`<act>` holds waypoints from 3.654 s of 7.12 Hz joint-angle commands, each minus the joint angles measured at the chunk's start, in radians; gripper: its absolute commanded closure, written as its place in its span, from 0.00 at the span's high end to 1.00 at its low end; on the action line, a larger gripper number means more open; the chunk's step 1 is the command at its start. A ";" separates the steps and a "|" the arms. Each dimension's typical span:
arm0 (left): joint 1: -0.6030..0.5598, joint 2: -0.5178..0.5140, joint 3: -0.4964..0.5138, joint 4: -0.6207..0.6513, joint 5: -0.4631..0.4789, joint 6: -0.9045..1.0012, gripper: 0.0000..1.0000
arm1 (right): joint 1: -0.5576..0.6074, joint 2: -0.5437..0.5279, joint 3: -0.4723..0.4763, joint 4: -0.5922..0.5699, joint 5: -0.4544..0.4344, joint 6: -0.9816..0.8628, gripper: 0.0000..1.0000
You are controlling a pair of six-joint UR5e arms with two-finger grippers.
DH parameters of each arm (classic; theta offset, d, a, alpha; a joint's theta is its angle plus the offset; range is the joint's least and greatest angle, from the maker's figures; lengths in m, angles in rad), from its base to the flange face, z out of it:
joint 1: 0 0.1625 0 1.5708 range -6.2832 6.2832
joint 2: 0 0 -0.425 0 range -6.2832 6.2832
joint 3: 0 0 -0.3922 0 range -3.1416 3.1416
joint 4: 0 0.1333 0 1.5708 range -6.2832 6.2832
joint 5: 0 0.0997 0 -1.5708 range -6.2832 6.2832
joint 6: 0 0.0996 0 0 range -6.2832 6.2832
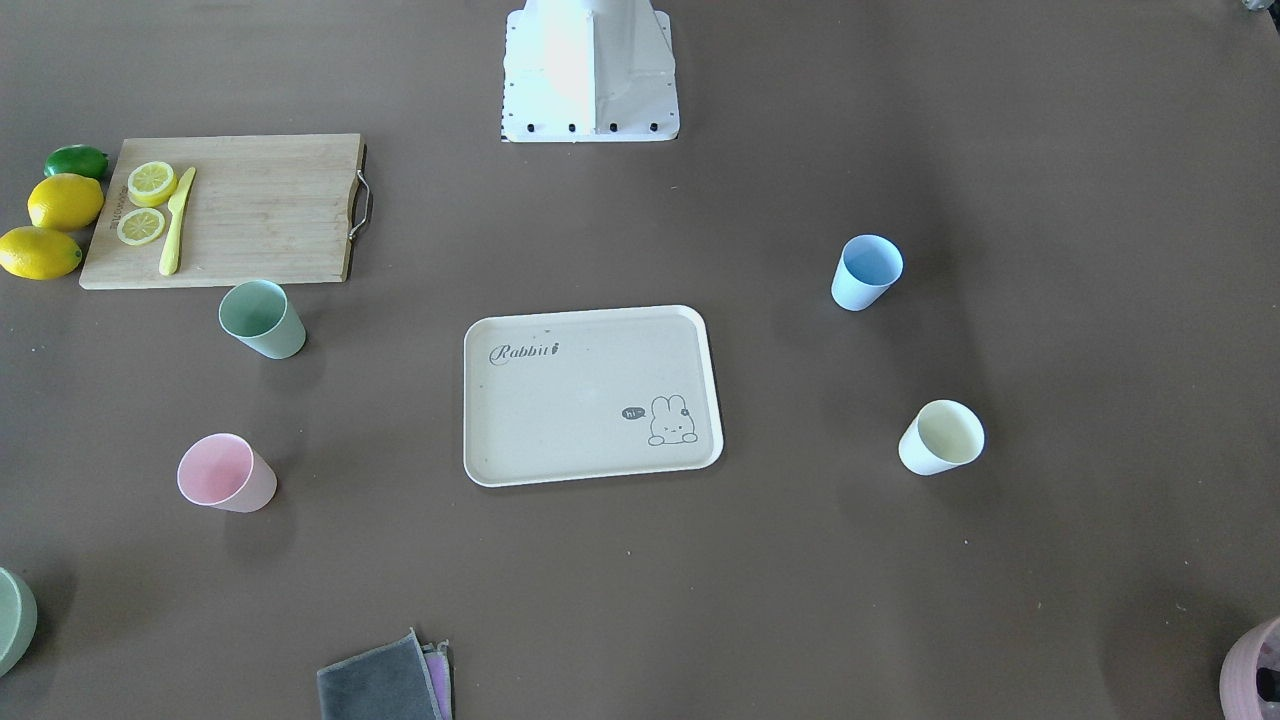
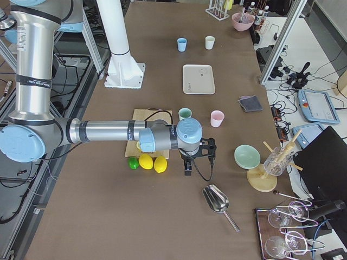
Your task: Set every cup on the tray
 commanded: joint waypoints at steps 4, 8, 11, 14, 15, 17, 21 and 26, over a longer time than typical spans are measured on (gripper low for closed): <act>-0.002 0.036 -0.038 0.003 -0.002 0.000 0.98 | 0.000 0.000 -0.007 -0.006 -0.007 0.006 1.00; 0.013 0.034 -0.076 -0.119 -0.167 -0.035 0.98 | 0.000 0.004 0.010 0.005 -0.004 0.060 1.00; 0.106 -0.024 -0.099 -0.120 -0.280 -0.325 0.98 | -0.015 0.027 0.045 0.005 0.003 0.142 1.00; 0.327 -0.006 -0.306 -0.134 -0.092 -0.746 0.98 | -0.125 0.070 0.099 0.046 -0.007 0.401 1.00; 0.397 -0.004 -0.309 -0.176 -0.034 -0.823 0.98 | -0.203 0.085 0.110 0.122 -0.028 0.542 1.00; 0.439 -0.003 -0.309 -0.206 0.005 -0.850 0.98 | -0.395 0.131 0.138 0.259 -0.140 0.804 1.00; 0.486 0.000 -0.322 -0.208 0.028 -0.862 0.98 | -0.580 0.170 0.161 0.281 -0.235 0.887 1.00; 0.660 0.005 -0.352 -0.234 0.171 -0.986 0.98 | -0.638 0.193 0.127 0.279 -0.284 0.930 1.00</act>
